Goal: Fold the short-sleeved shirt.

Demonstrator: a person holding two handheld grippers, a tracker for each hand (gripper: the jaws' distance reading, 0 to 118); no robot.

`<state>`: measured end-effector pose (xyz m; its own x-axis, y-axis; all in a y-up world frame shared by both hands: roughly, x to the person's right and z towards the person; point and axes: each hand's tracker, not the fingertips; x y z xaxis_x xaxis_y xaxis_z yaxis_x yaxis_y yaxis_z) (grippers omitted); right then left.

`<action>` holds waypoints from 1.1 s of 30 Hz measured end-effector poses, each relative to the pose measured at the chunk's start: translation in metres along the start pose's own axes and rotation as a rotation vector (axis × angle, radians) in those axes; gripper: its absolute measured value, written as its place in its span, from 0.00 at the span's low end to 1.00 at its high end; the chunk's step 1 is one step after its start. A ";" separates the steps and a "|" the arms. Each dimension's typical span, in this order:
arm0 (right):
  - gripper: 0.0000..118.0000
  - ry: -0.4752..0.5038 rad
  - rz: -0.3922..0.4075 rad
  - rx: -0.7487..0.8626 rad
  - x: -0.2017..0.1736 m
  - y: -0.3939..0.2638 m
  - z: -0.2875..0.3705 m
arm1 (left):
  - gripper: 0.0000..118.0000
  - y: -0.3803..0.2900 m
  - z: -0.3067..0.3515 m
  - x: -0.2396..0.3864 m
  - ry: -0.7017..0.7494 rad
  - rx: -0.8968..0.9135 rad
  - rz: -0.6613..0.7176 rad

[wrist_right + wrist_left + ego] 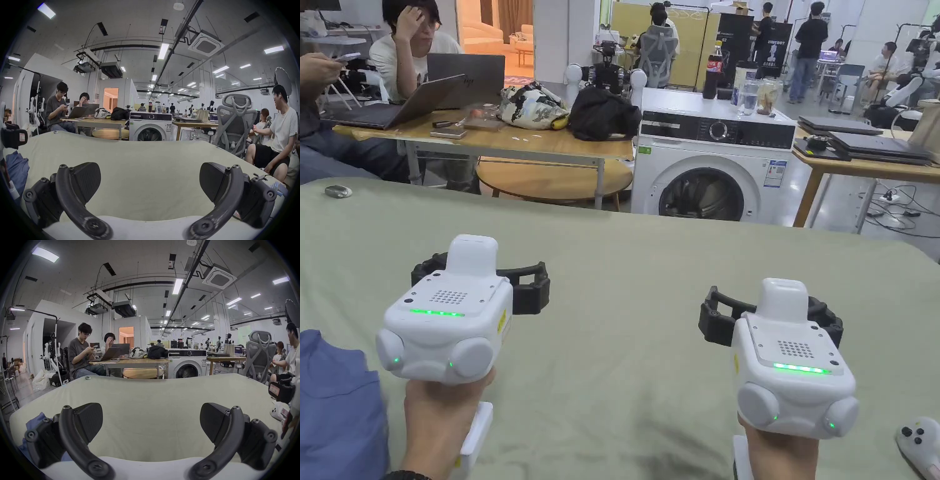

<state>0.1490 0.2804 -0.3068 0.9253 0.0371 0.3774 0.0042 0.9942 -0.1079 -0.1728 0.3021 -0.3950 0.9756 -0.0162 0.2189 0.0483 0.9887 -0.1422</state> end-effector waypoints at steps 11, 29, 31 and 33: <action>0.92 -0.005 -0.035 0.011 -0.001 0.007 0.002 | 0.90 0.002 0.010 0.002 0.009 0.036 0.003; 0.00 0.012 -0.065 -0.026 -0.005 0.016 0.004 | 0.00 0.012 0.007 0.000 -0.028 -0.052 -0.035; 0.00 0.019 -0.064 -0.030 -0.011 0.017 0.005 | 0.00 0.013 0.007 -0.010 -0.029 -0.080 -0.021; 0.00 0.040 -0.061 -0.032 -0.022 0.018 0.004 | 0.00 0.015 0.010 -0.026 -0.045 -0.091 0.008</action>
<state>0.1271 0.2983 -0.3131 0.9374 -0.0279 0.3472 0.0723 0.9906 -0.1158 -0.1998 0.3185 -0.3927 0.9654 0.0006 0.2606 0.0618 0.9710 -0.2311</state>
